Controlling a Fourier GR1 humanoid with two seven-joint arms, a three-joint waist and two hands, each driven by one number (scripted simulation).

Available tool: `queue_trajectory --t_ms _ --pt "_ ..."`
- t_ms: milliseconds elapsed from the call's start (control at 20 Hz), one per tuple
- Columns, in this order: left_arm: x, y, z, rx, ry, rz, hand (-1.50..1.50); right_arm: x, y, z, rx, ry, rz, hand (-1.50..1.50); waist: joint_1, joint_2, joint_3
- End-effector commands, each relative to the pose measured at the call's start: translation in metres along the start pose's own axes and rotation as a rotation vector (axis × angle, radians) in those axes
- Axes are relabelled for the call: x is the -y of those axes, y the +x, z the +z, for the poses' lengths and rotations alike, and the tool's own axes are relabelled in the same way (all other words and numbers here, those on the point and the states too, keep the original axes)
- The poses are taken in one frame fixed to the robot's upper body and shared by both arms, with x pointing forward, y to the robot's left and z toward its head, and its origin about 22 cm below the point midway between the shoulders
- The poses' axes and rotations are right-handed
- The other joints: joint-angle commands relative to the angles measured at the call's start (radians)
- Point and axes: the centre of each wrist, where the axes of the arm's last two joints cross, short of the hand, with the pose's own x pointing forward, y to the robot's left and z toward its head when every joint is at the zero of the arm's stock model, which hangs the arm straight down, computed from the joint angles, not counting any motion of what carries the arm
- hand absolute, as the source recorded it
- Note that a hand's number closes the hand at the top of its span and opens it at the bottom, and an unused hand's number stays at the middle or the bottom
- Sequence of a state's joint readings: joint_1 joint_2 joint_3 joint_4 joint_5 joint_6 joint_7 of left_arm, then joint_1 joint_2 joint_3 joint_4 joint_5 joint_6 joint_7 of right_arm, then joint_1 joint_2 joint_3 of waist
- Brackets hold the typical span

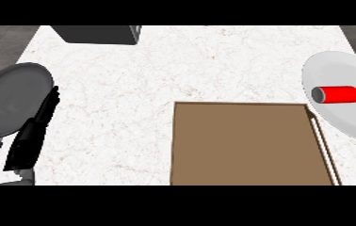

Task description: Pick the can from the tray and place it in the plate

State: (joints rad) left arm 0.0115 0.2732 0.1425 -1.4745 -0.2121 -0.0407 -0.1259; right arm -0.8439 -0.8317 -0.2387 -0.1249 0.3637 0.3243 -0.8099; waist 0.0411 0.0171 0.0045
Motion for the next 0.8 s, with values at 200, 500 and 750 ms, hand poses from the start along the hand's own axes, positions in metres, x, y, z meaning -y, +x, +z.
queue_trajectory --t_ms 200,500,750 --pt "0.002 -0.014 0.013 0.004 0.009 -0.007 0.0 0.053 -0.001 0.041 -0.048 -0.196 -0.24 -1.5 0.006 0.006 0.002" --pt "-0.004 -0.004 0.009 0.012 0.014 0.004 0.0 0.072 -0.006 0.07 0.024 -0.26 -0.372 -1.5 0.007 0.016 0.01" --pt "0.008 -0.002 0.011 0.013 -0.003 0.015 0.0 0.09 0.001 0.08 0.075 -0.272 -0.366 -1.5 0.007 0.018 0.014"
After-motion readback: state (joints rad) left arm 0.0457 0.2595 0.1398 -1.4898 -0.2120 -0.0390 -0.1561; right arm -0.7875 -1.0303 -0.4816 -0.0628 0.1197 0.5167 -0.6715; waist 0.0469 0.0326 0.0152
